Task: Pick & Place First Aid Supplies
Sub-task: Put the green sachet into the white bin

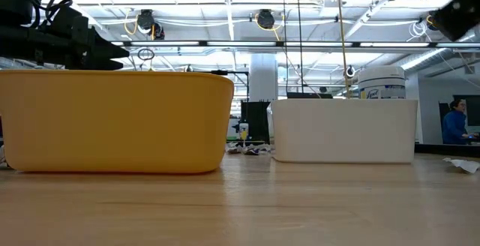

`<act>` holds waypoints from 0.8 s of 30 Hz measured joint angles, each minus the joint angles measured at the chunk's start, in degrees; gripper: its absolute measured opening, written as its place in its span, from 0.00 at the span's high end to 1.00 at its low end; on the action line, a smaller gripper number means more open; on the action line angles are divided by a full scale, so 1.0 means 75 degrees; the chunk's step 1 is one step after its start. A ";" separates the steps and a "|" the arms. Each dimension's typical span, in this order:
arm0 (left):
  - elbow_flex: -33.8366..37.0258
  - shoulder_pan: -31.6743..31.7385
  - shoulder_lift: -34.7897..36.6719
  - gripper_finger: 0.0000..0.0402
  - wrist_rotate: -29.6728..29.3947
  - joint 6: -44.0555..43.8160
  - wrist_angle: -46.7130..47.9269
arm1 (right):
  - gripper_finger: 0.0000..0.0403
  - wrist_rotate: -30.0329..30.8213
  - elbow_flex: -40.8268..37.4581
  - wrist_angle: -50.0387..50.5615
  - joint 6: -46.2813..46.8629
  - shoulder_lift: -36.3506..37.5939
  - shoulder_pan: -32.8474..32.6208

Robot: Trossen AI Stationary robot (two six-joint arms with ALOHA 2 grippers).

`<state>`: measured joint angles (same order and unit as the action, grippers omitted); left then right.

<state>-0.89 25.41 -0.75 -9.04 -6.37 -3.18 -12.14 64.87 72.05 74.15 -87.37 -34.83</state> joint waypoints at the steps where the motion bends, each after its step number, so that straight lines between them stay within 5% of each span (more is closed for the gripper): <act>1: 0.0000 0.0001 0.0002 0.23 0.0000 0.0000 0.0000 | 0.99 0.0001 0.0125 0.0151 -0.0250 0.0000 0.0065; 11: 0.0000 0.0000 0.0001 0.23 0.0000 0.0002 0.0000 | 0.99 0.0391 0.1118 0.1232 -0.2078 0.0000 0.0879; 24: 0.0000 0.0000 0.0001 0.23 -0.0001 0.0002 0.0000 | 0.99 0.0857 0.1933 0.1259 -0.5002 -0.0957 0.3252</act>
<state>-0.89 25.41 -0.75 -9.05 -6.36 -3.18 -5.72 79.37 81.49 36.64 -94.55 -10.43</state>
